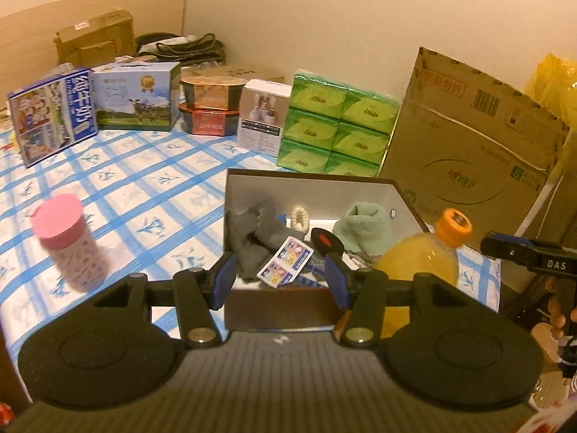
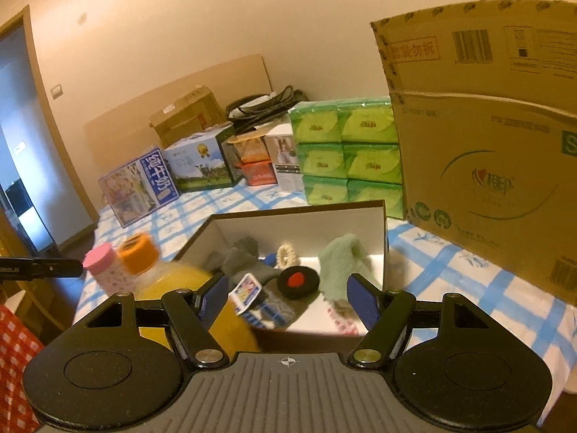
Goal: Organize soft objects
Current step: 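Move both grippers back toward the beige sock on the sheet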
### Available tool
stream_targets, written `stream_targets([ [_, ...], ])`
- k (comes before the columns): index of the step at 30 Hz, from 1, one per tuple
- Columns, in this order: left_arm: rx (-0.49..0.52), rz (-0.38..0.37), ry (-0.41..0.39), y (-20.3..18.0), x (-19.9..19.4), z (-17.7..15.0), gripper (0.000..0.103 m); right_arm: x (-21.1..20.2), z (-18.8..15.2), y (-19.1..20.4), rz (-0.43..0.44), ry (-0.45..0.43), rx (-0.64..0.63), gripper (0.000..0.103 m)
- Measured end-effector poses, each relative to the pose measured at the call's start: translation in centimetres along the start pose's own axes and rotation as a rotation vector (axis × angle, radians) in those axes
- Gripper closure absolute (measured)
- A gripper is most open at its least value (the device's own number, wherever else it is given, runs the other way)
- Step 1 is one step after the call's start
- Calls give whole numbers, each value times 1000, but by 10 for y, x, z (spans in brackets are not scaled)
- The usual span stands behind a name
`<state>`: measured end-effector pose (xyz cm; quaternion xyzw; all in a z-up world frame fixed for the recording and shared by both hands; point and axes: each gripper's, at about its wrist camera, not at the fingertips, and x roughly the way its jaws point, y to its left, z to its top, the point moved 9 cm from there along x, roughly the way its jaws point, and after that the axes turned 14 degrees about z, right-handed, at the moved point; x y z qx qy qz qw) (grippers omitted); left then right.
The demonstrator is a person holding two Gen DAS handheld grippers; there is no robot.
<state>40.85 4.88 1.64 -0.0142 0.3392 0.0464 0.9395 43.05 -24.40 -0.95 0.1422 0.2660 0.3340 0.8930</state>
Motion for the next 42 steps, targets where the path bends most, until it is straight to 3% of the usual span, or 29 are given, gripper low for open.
stream_targets([
  [13, -48, 53, -37, 19, -85, -60, 52, -59, -44, 75, 76, -55, 64, 30],
  [23, -107, 117, -83, 21, -144, -99, 52, -80, -89, 127, 71, -29, 92, 30],
  [29, -153, 100, -101, 19, -171, -122, 52, -91, -111, 147, 78, -28, 124, 30],
  [42, -154, 47, -38, 15, -184, -174, 52, -95, -164, 172, 48, 31, 140, 30],
])
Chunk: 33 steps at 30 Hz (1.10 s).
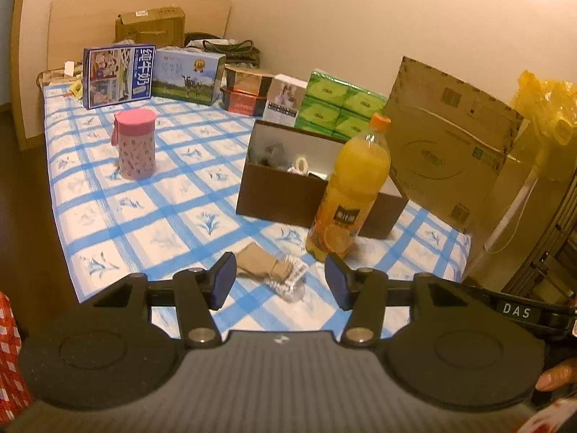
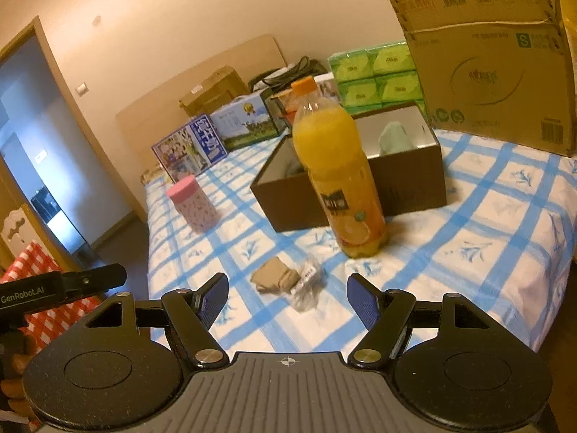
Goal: Organize soft objects
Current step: 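Move both grippers back toward the beige sock on the sheet, then close the left gripper on the beige sock while the right grasps the cotton-swab packet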
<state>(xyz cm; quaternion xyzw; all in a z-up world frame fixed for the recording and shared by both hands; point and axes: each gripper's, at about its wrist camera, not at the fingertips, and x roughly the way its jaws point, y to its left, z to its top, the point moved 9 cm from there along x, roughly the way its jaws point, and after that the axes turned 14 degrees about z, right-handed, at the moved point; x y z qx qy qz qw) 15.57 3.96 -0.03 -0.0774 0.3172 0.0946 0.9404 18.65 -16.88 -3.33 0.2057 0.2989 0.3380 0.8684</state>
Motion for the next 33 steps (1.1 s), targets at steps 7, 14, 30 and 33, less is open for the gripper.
stream_targets([
  [7, 23, 55, -10, 3, 9, -22, 52, 5, -22, -4, -33, 29, 11, 30],
  [14, 41, 98, 7, 10, 24, -42, 52, 22, -43, -6, -74, 71, 10, 30],
  [30, 9, 94, 94, 15, 74, -71, 52, 51, -61, -36, 0, 29, 160, 23],
  [33, 30, 112, 114, 15, 86, -78, 52, 63, -70, -41, -36, 94, 118, 23],
])
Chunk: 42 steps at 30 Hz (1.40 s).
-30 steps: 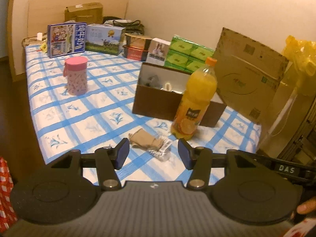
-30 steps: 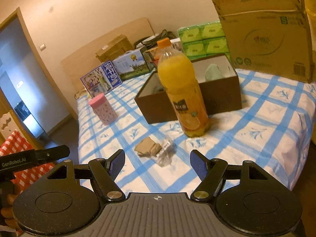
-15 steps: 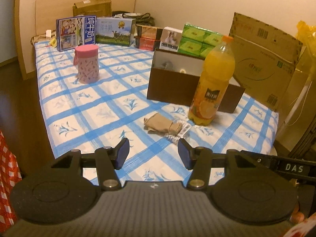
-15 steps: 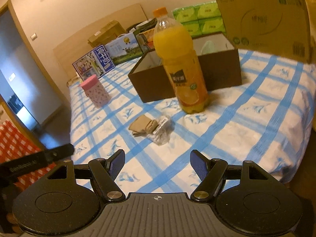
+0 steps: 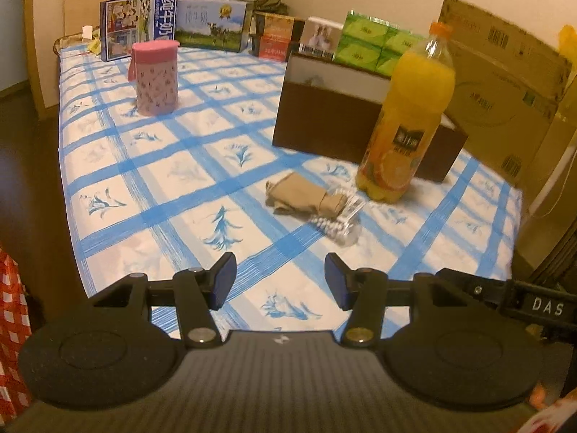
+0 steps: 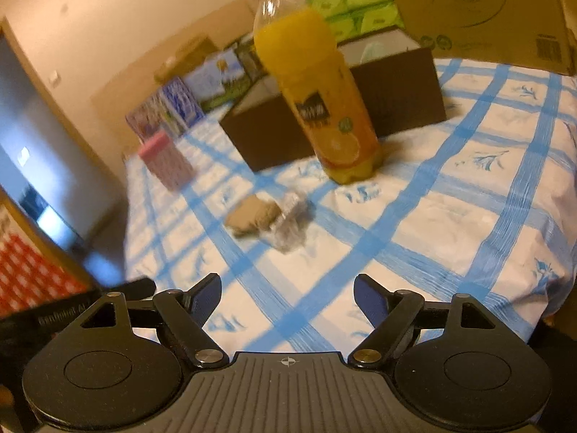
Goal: Organize soft objects
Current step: 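Close the left gripper on the beige sock while the right grasps the cotton-swab packet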
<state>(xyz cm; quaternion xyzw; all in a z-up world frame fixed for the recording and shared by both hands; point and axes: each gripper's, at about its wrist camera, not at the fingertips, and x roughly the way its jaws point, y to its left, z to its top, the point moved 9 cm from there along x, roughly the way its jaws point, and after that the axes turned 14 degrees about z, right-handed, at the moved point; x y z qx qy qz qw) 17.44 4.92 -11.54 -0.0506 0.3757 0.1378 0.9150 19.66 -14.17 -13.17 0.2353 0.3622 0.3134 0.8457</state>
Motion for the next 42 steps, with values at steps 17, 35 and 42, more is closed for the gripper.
stream_targets([
  [17, 92, 37, 65, -6, 59, -5, 52, 76, 11, -7, -76, 78, -255, 24],
  [35, 161, 49, 45, -17, 108, 10, 52, 146, 21, -15, -85, 125, -411, 75],
  [42, 228, 29, 14, -30, 116, 15, 47, 113, 39, -45, -180, 77, -363, 78],
])
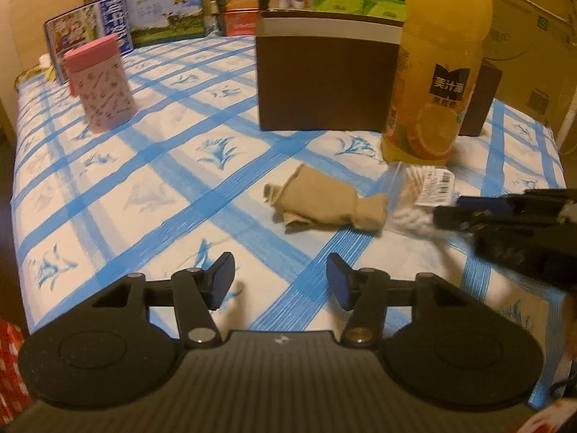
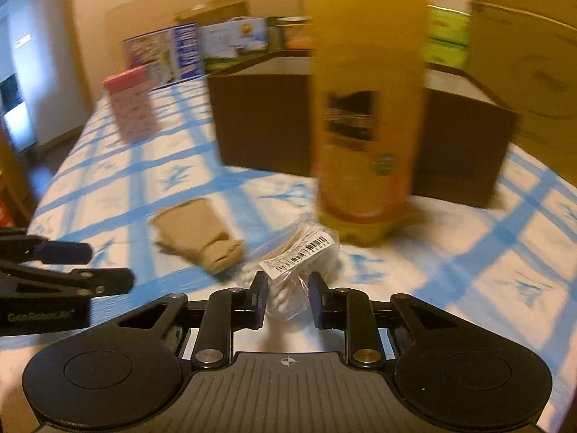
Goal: Organize soft objects
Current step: 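Close the left gripper on the beige sock while the right grasps the cotton-swab packet, then lift and carry the beige sock and cotton-swab packet over the brown box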
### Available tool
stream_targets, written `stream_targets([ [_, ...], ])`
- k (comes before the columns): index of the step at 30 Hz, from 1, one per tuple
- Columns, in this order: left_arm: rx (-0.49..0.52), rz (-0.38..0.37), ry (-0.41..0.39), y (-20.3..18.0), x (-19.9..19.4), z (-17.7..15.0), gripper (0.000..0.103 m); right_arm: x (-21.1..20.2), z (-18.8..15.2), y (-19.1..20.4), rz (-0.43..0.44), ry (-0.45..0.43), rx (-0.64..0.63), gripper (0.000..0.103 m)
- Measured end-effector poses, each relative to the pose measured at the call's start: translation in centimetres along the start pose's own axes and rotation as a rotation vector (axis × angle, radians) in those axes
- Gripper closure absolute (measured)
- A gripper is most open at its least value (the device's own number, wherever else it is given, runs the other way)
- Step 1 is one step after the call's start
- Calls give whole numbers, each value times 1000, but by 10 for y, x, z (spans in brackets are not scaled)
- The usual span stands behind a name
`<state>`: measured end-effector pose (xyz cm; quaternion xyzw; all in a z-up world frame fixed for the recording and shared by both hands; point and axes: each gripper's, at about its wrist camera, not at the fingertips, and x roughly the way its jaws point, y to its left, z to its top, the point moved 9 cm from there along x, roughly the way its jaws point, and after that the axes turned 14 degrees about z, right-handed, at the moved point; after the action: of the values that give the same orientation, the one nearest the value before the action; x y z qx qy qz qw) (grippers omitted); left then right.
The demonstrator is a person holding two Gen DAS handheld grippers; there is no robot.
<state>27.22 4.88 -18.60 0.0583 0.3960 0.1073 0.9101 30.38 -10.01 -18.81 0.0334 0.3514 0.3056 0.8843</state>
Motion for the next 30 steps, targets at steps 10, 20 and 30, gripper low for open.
stream_targets([
  [10, -90, -53, 48, -21, 20, 30, 35, -22, 1, -42, -81, -40, 125, 78],
  [20, -197, -20, 119, -31, 56, 31, 46, -23, 0, -51, -17, -72, 231, 76],
  [30, -151, -80, 71, -14, 41, 19, 92, -23, 6, -40, 45, -86, 232, 49],
])
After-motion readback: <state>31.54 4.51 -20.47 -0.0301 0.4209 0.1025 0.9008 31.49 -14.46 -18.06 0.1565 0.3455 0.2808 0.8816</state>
